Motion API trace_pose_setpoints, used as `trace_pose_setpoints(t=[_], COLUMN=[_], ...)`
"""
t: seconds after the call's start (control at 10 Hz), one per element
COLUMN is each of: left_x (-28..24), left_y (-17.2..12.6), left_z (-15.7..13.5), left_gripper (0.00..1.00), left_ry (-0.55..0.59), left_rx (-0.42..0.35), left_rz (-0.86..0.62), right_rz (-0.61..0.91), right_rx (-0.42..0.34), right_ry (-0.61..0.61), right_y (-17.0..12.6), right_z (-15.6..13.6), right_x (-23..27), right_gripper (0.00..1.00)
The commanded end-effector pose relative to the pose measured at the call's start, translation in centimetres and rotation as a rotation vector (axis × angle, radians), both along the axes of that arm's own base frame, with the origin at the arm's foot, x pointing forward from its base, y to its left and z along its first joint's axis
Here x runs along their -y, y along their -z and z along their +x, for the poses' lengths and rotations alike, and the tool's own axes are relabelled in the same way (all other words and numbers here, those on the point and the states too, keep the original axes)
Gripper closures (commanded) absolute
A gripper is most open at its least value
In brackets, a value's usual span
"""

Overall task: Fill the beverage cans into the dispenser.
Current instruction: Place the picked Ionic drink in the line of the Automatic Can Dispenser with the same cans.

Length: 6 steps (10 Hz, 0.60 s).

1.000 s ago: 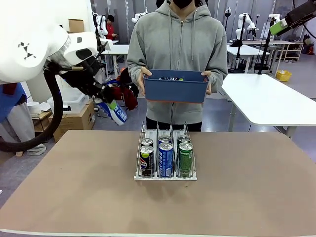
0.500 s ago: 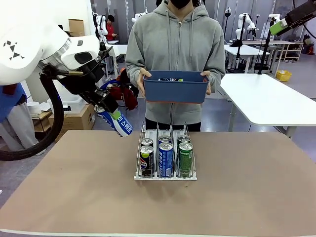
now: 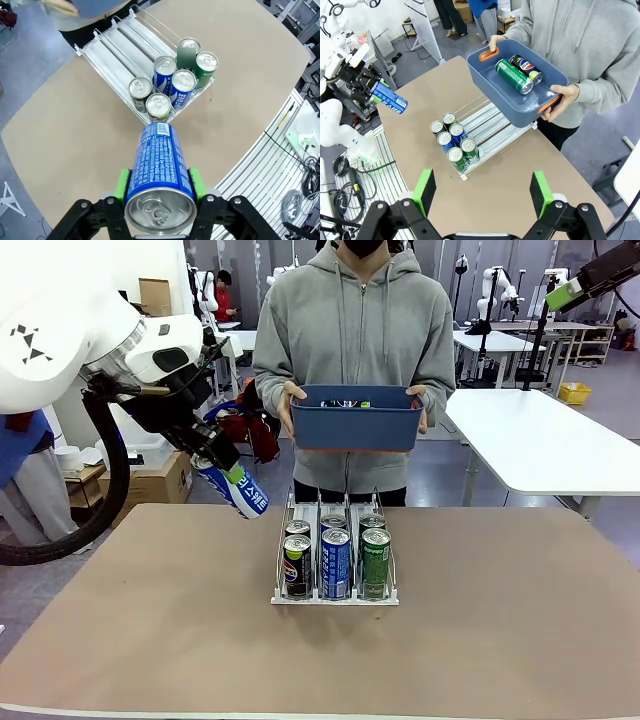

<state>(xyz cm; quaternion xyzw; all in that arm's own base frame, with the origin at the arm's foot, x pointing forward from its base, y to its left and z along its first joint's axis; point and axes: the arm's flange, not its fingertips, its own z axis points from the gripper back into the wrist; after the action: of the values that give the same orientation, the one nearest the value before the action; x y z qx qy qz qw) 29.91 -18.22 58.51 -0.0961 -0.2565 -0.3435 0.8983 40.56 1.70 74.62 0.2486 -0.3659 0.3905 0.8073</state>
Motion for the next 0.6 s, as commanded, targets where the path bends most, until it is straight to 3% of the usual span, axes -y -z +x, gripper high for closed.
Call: trace_pose_setpoints(t=[0.0,0.2,0.5], left_x=[3.2,6.3,10.3], left_y=[1.3,3.1,6.0], left_z=[-3.2,-6.3,-7.3], left_gripper=[0.43,0.43,0.43], left_ry=[-0.036,0.072,0.172], left_rx=[0.072,0.031,0.173], left_rz=[0.000,0.005,0.069], right_rz=[0.001,0.001,0.001], right_rx=[-0.001,-0.001,-0.001], right_ry=[0.001,0.001,0.001], right_y=[0.0,0.0,0.0], right_z=[0.0,0.0,0.0], right_x=[0.0,0.0,0.0], right_gripper=[0.00,0.00,0.00])
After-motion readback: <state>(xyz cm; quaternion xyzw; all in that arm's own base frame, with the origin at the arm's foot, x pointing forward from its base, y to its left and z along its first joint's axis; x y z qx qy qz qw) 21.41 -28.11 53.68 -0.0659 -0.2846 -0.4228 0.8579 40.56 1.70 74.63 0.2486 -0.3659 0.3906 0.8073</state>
